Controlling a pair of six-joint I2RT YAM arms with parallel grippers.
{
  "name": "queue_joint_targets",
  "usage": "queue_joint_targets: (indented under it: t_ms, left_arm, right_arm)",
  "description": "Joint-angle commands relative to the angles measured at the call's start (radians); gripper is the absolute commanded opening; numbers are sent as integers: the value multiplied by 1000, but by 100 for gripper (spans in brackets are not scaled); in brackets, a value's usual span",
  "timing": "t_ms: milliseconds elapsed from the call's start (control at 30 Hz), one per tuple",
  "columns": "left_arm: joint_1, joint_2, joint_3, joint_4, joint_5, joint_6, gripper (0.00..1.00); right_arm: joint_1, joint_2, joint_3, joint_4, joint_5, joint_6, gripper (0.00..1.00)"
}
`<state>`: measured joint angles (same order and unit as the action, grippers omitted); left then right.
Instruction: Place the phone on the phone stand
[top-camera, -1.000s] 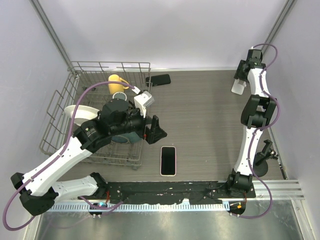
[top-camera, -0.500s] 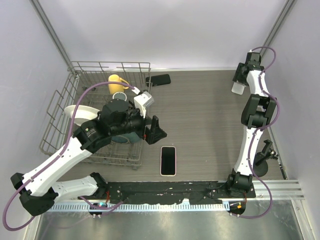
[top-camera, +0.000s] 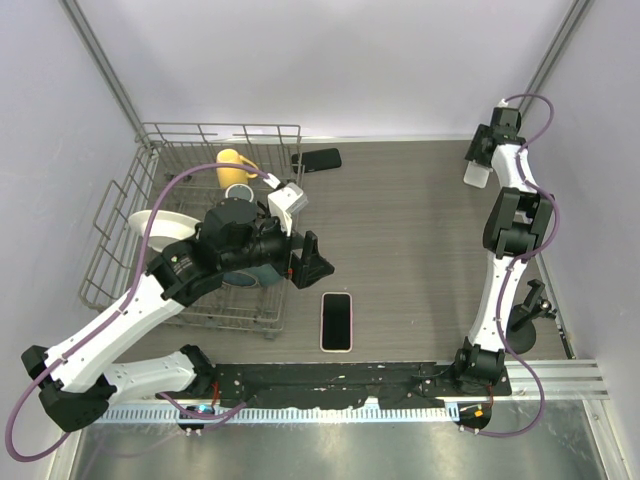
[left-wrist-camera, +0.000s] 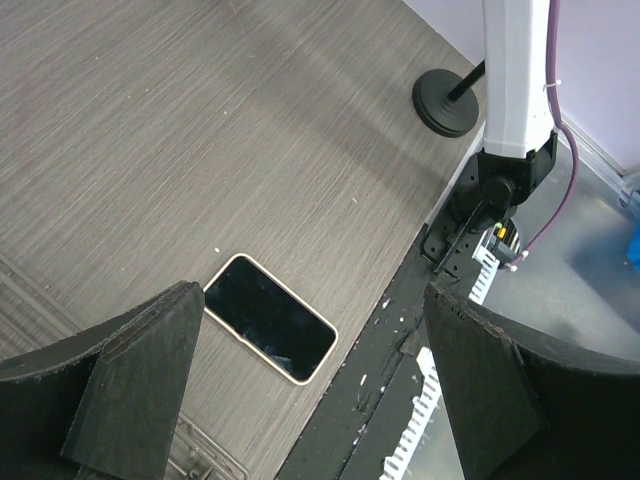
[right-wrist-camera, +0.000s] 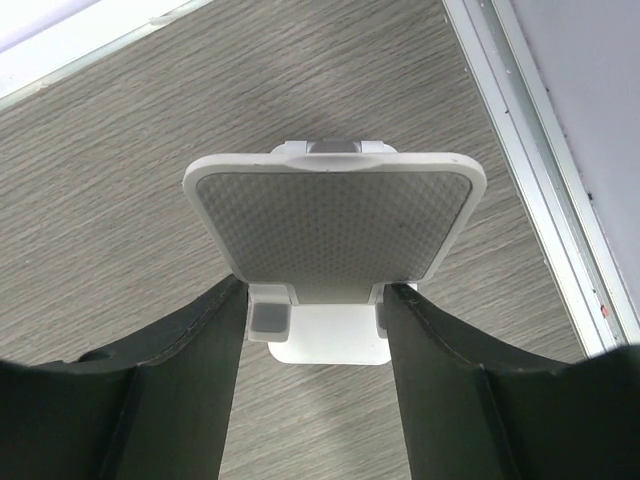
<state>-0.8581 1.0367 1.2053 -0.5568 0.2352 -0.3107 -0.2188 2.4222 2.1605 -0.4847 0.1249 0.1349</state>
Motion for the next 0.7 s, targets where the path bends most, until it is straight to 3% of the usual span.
queue_joint_targets:
  t_ms: [0, 167, 200, 400, 667]
  left_arm:
    - [-4, -9, -3, 58, 9, -7, 96]
    - [-4, -12, -6, 61, 12, -10, 96]
    - [-4, -12, -7, 61, 12, -11, 96]
    - [-4, -21, -9, 58, 13, -8, 96]
    - [-4, -38, -23, 63, 15, -13, 96]
  right_arm:
    - [10, -58, -28, 89, 38, 19, 57]
    - [52, -75, -74, 144, 151, 11, 42]
    - [59, -84, -83, 153, 198, 9, 33]
    - [91, -126, -136, 164, 355, 112, 2]
    - [105, -180, -169, 54, 605, 492, 1]
